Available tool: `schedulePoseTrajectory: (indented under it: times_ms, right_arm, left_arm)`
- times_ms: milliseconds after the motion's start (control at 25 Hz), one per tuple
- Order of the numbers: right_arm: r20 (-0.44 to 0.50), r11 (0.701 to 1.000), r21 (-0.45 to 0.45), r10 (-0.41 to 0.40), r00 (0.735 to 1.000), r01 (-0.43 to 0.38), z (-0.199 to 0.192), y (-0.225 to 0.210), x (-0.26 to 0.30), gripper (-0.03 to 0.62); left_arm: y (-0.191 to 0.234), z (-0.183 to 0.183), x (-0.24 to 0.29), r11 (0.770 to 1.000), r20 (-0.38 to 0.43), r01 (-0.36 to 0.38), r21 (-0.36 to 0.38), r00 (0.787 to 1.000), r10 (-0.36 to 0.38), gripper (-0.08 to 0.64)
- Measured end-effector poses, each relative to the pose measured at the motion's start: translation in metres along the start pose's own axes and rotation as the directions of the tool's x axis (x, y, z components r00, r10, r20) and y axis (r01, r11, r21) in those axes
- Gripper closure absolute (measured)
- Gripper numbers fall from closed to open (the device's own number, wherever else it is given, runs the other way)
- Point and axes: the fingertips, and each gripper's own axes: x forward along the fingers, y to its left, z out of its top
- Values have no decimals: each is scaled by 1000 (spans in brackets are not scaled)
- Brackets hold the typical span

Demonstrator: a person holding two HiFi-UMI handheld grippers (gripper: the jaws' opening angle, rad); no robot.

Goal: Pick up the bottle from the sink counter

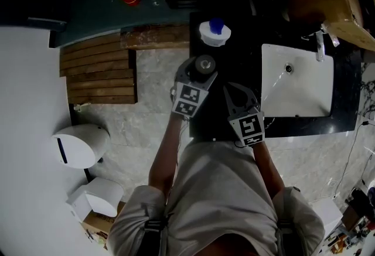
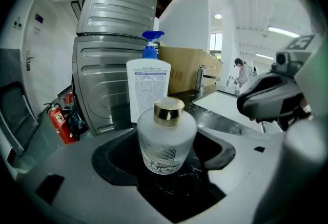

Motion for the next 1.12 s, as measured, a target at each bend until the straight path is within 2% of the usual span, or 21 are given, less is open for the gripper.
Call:
schedulePoseTrajectory:
  times_ms: [680, 1120]
  right_arm:
    - [-4, 1000, 11, -27, 1000, 27, -3, -2, -5, 597]
    - [-1, 998, -1, -58, 998, 58, -3, -6, -15, 597]
  left_arm:
    - [2, 0, 7, 1000, 55, -12, -1, 998, 12, 238]
    - [-5, -2, 5, 1000, 62, 8, 16, 998, -9, 238]
